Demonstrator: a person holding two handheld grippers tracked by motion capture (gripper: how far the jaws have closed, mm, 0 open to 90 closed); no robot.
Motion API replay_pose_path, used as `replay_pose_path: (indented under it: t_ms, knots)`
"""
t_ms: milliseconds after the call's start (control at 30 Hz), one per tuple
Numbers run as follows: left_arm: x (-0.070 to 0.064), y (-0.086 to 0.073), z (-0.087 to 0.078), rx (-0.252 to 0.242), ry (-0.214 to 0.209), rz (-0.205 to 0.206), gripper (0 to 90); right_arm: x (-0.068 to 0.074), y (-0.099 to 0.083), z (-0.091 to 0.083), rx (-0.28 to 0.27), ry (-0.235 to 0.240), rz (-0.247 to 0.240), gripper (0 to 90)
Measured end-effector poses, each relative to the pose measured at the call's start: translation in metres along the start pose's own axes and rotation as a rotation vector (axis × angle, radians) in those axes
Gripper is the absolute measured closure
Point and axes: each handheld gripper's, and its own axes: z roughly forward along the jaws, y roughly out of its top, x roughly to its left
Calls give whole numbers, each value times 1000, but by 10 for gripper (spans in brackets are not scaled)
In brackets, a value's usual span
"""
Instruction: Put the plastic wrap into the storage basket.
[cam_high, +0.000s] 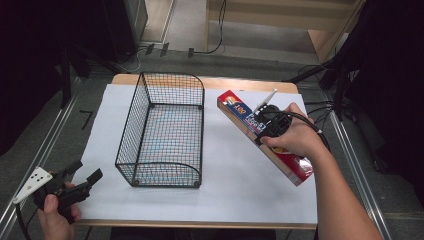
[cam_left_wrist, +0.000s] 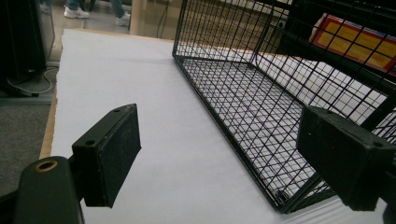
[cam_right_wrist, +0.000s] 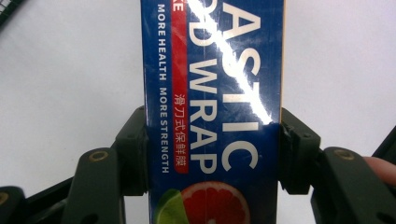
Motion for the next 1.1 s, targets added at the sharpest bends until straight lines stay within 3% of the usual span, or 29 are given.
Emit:
replay_pose_path:
  t_ms: [667,1100]
  knots:
    - [1,1,0,-6,-8,4,139,32,27,-15,-56,32,-86,419]
    - [0,1,0,-7,-10,5,139,59,46,-18,-55,46,-138,418]
